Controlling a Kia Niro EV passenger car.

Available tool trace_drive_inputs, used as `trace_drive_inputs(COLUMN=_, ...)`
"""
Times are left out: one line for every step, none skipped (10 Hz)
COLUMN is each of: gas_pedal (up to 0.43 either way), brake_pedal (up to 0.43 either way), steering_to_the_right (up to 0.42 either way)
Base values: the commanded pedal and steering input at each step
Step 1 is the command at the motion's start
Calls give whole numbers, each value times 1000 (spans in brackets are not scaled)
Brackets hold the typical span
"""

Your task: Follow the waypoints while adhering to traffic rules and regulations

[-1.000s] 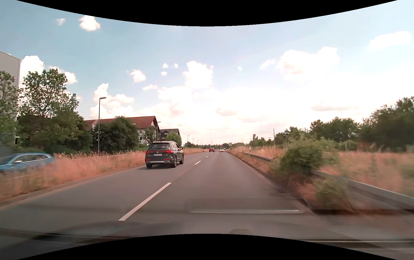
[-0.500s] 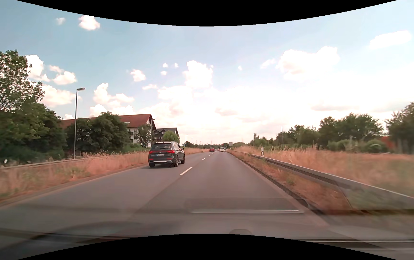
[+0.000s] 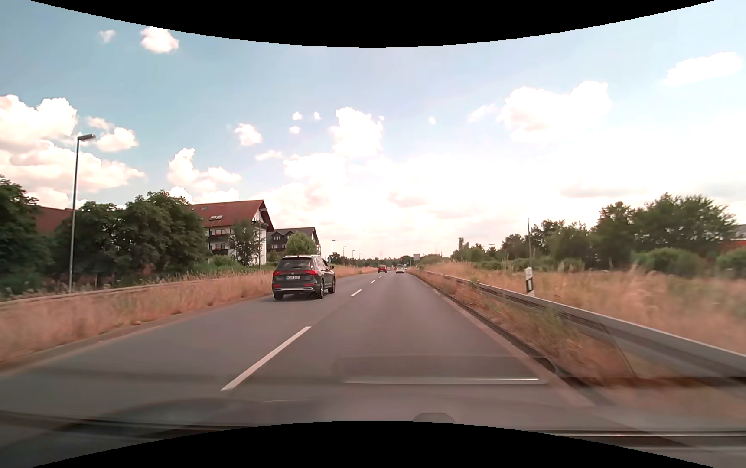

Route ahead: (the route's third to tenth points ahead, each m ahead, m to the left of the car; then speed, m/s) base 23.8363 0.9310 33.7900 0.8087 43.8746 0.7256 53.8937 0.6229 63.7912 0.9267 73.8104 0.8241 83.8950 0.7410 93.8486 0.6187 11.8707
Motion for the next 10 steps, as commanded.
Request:
trace_drive_inputs(gas_pedal=87, brake_pedal=0, steering_to_the_right=-3)
trace_drive_inputs(gas_pedal=87, brake_pedal=0, steering_to_the_right=-3)
trace_drive_inputs(gas_pedal=87, brake_pedal=0, steering_to_the_right=-3)
trace_drive_inputs(gas_pedal=87, brake_pedal=0, steering_to_the_right=-4)
trace_drive_inputs(gas_pedal=87, brake_pedal=0, steering_to_the_right=-3)
trace_drive_inputs(gas_pedal=87, brake_pedal=0, steering_to_the_right=-4)
trace_drive_inputs(gas_pedal=87, brake_pedal=0, steering_to_the_right=-4)
trace_drive_inputs(gas_pedal=87, brake_pedal=0, steering_to_the_right=-4)
trace_drive_inputs(gas_pedal=87, brake_pedal=0, steering_to_the_right=-4)
trace_drive_inputs(gas_pedal=87, brake_pedal=0, steering_to_the_right=-4)
